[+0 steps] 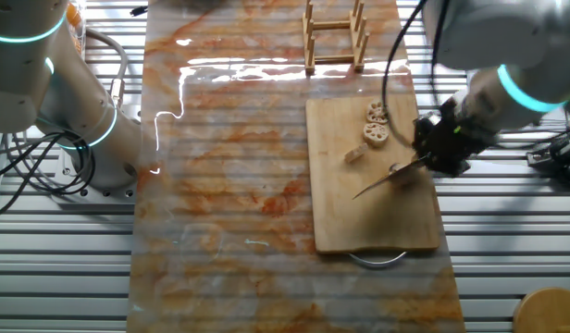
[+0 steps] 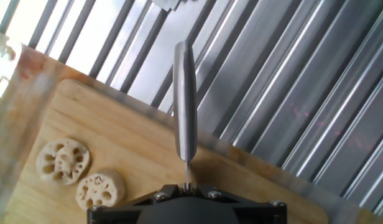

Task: Slice the lotus root

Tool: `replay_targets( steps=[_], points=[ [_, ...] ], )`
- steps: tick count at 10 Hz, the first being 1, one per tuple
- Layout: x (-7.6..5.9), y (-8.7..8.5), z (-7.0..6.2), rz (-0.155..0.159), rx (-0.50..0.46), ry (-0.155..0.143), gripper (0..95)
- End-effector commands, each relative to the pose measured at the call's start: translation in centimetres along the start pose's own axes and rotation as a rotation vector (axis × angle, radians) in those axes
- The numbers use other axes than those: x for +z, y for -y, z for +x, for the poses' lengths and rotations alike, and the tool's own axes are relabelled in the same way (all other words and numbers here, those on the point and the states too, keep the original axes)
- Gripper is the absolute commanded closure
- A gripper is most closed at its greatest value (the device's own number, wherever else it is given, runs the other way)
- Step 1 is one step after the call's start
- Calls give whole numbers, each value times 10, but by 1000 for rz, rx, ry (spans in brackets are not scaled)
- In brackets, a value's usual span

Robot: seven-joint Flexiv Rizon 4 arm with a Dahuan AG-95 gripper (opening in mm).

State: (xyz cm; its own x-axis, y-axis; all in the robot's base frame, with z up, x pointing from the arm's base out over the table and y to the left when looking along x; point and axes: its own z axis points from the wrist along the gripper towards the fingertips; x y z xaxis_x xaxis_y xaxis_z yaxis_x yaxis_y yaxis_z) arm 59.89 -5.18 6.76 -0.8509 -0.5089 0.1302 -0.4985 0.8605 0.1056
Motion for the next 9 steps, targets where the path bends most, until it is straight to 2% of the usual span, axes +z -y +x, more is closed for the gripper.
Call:
replay_targets(
  steps=[1,2,3,4,7,9],
  points=[
    [14,-1,5,18,0,-20,950],
    [17,-1,7,20,-2,-20,950],
    [25,-2,14,32,-6,-27,950],
    [30,-2,17,30,-4,-27,950],
    [39,-2,24,26,-5,-35,950],
    [42,-2,25,40,-11,-42,950]
  ],
)
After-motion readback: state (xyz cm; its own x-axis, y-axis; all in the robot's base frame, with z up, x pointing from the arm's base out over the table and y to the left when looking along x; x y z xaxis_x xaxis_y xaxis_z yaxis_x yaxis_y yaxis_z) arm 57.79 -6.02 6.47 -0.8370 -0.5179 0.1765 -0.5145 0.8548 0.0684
